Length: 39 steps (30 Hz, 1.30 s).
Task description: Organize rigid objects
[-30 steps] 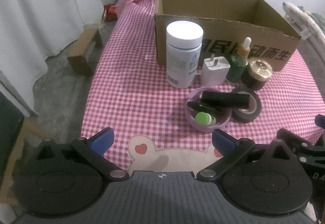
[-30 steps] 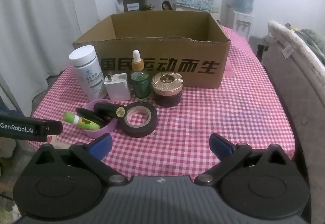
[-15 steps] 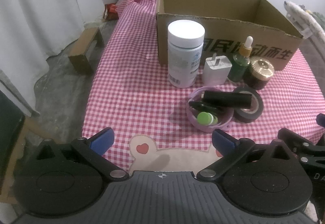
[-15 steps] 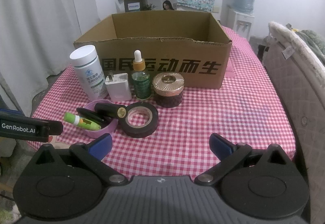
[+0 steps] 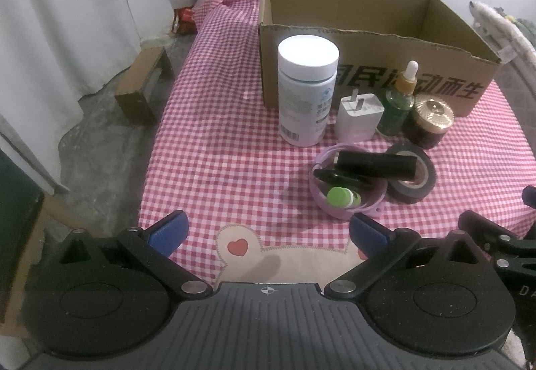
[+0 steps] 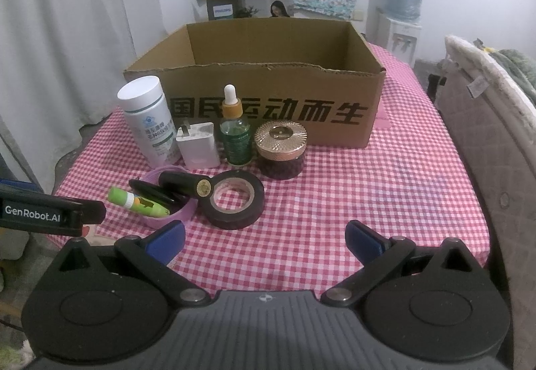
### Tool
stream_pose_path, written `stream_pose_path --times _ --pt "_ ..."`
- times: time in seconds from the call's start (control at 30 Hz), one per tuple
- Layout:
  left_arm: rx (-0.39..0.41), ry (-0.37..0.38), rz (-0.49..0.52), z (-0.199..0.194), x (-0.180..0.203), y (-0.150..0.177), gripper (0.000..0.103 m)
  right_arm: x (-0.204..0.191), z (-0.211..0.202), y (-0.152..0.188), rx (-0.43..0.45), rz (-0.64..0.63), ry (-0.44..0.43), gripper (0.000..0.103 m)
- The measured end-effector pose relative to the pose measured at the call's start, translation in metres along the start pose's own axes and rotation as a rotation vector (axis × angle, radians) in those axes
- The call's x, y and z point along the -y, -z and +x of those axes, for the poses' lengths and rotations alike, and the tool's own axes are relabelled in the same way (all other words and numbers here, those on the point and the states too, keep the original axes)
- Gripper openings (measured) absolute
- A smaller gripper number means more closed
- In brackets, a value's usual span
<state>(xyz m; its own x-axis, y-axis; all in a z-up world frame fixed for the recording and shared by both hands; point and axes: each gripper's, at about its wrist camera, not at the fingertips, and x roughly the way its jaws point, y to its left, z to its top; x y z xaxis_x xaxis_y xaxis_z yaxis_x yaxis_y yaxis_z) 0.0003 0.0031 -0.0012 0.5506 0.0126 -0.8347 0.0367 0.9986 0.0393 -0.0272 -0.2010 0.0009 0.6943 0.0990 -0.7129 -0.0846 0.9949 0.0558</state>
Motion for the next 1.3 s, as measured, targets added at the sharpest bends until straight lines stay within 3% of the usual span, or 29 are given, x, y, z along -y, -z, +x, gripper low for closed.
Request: stream_pose_path --times 1.3 --pt "-0.011 -0.021 0.020 0.0035 0.0010 -0.0011 0.103 0.0001 0.0056 -0.0006 -0.004 0.004 -0.021 0.103"
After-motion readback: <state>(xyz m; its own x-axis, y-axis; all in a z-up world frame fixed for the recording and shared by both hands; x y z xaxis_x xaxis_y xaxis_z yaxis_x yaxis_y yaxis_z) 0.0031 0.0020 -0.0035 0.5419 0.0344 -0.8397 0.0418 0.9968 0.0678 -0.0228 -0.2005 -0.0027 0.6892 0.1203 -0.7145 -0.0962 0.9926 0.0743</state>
